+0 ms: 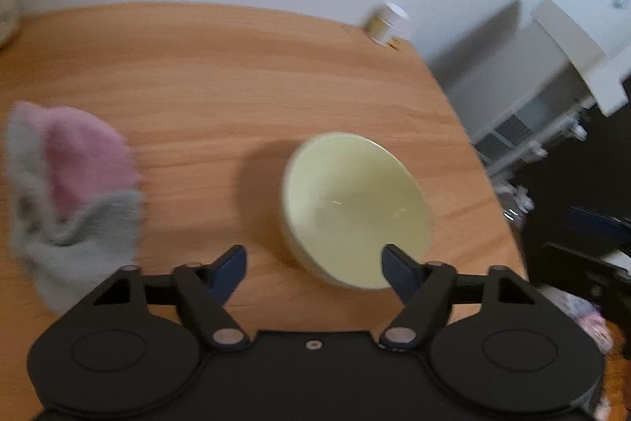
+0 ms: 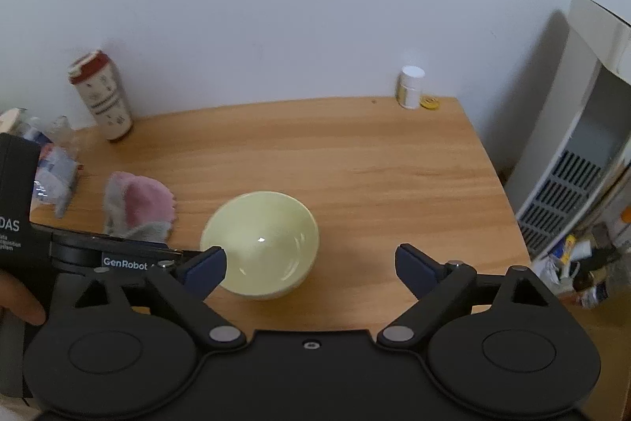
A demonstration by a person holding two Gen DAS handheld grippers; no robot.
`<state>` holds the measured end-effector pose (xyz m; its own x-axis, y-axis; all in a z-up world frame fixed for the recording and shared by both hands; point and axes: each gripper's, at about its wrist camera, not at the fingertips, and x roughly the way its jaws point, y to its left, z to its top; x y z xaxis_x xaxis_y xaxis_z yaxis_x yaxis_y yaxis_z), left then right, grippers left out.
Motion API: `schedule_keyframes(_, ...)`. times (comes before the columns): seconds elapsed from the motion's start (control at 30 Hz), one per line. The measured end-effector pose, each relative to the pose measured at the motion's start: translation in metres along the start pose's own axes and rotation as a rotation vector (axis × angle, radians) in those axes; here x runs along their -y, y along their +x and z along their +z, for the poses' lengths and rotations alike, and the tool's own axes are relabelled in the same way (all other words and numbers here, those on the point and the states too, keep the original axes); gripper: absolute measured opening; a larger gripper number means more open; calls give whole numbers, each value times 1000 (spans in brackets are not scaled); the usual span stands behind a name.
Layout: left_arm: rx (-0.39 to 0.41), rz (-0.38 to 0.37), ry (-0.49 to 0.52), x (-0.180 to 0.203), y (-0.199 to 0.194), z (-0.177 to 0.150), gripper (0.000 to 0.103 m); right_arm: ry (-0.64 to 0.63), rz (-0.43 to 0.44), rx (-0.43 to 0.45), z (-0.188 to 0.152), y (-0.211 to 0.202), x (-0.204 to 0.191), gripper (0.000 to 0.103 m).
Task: Clean bowl
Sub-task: 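Move the left gripper to the yellow bowl rim and close on it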
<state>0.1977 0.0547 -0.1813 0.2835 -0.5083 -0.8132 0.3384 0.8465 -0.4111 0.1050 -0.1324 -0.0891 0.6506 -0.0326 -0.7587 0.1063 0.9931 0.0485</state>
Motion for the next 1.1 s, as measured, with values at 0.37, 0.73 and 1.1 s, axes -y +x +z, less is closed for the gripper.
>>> schedule_keyframes(0.37,-14,119,-43,3,35,-1,66,81,30,17,4,23,32,92)
schedule_keyframes(0.73,25,147,-189,0,44,-2,65,-21,128,17,28,45,55,93)
schedule_keyframes(1.1,10,155,-293,3,61,5,44,-89,229,14,41,53,75,92)
